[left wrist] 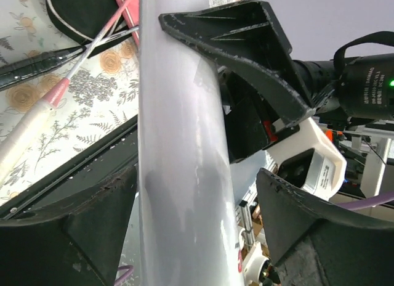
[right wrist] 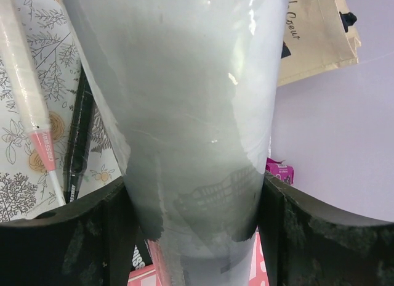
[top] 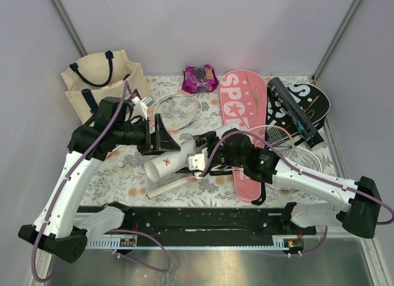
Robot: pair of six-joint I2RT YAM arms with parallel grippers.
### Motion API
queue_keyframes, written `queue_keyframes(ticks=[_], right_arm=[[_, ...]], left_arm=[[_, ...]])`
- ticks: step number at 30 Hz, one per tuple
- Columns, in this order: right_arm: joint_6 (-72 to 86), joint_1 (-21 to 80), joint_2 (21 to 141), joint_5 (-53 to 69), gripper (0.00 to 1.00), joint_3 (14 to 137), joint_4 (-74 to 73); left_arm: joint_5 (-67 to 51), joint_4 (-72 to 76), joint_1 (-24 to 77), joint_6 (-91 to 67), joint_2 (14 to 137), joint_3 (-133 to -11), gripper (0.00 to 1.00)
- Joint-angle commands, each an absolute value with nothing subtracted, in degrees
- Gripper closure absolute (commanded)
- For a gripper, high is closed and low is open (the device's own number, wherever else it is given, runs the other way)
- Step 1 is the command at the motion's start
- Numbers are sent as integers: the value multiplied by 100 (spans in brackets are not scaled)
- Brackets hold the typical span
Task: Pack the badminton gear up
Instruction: Place the shuttle tube at the center of the board.
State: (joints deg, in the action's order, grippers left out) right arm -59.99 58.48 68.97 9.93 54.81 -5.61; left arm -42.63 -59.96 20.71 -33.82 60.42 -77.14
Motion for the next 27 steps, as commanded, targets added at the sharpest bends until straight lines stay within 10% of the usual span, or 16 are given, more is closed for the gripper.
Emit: queue_keyframes(ticks=[1, 9, 27], right_arm=[[-5828, 5748, 6574, 914, 41, 5572, -316], [-5090, 5739, 6434, 985, 41, 5642, -834], [-3824, 5748, 7137, 378, 41, 6653, -1731]], left_arm=[[-3625, -6204, 1978, -3015, 5643, -7971, 19], [-1329, -6110, 1863, -3295, 5318, -8912, 29], [-1176, -5626, 1863, -3243, 4482, -7903, 66]])
